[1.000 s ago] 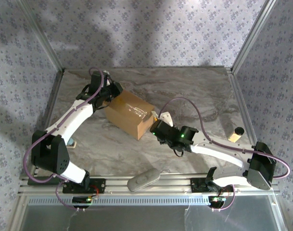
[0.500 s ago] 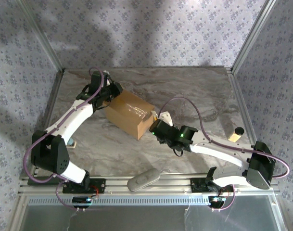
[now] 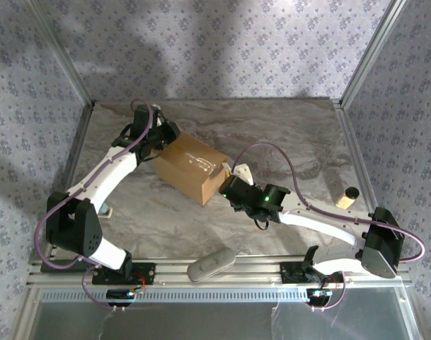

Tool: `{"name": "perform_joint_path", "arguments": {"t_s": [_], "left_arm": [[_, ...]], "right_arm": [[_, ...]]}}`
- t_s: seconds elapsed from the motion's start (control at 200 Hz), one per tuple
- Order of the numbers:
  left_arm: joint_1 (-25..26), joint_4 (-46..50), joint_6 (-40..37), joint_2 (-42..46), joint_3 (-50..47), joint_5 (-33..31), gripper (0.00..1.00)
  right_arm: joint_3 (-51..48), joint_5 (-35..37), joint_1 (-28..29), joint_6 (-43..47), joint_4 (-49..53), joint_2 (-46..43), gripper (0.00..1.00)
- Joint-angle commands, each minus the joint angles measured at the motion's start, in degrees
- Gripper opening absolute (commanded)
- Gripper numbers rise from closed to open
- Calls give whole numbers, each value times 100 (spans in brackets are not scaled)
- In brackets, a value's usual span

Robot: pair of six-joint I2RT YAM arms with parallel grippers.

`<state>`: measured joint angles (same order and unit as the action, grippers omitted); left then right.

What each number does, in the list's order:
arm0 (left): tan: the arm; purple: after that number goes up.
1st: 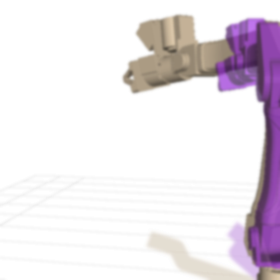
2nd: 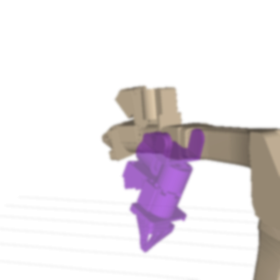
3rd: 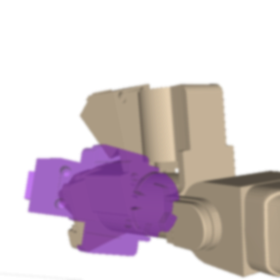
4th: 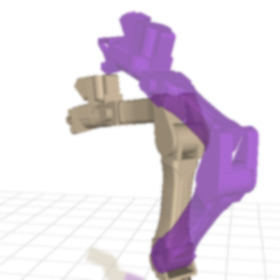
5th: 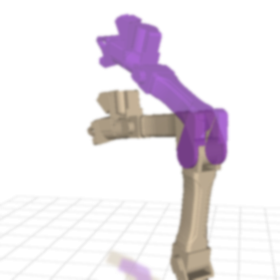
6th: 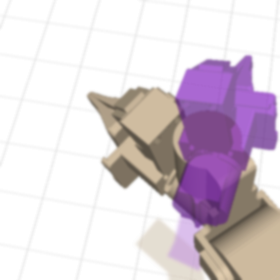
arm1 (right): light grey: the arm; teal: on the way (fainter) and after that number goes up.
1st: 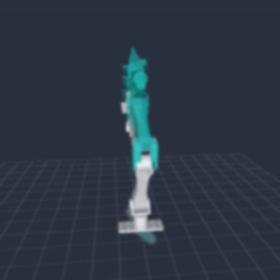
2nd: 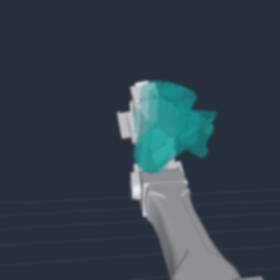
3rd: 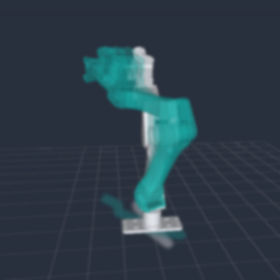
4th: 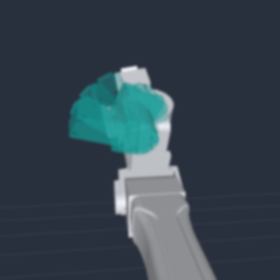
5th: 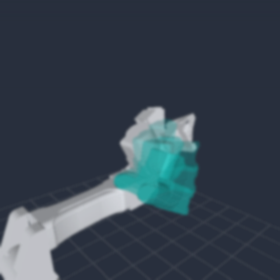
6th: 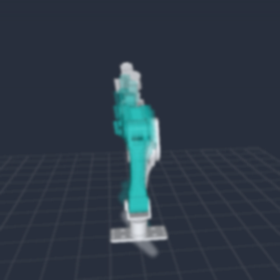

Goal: Unpack the express box

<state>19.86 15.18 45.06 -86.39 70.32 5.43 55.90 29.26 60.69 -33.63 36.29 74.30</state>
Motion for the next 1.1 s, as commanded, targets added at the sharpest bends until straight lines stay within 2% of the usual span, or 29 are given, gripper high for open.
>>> {"name": "perform_joint_path", "arguments": {"t_s": [0.0, 0.305, 0.495, 0.6, 0.79, 1.094], "left_arm": [[-210, 284, -194, 149, 331, -150, 18], [-922, 1042, -599, 80, 767, -186, 23], [-1122, 1193, -855, -393, 1087, -193, 40], [-1142, 1178, -945, -674, 1221, -191, 46], [-1143, 1200, -999, -1066, 1347, 44, 46], [-1124, 732, -1049, -1126, 959, 517, 47]], "right_arm": [[236, 213, -3, 50, 71, 57, 0], [281, 198, -17, 46, 101, 125, 0], [349, 164, -29, 53, 139, 177, 0], [394, 151, -30, 42, 149, 202, 0], [474, 141, -26, 54, 207, 239, 0], [545, 150, -30, 67, 246, 308, 0]]}}
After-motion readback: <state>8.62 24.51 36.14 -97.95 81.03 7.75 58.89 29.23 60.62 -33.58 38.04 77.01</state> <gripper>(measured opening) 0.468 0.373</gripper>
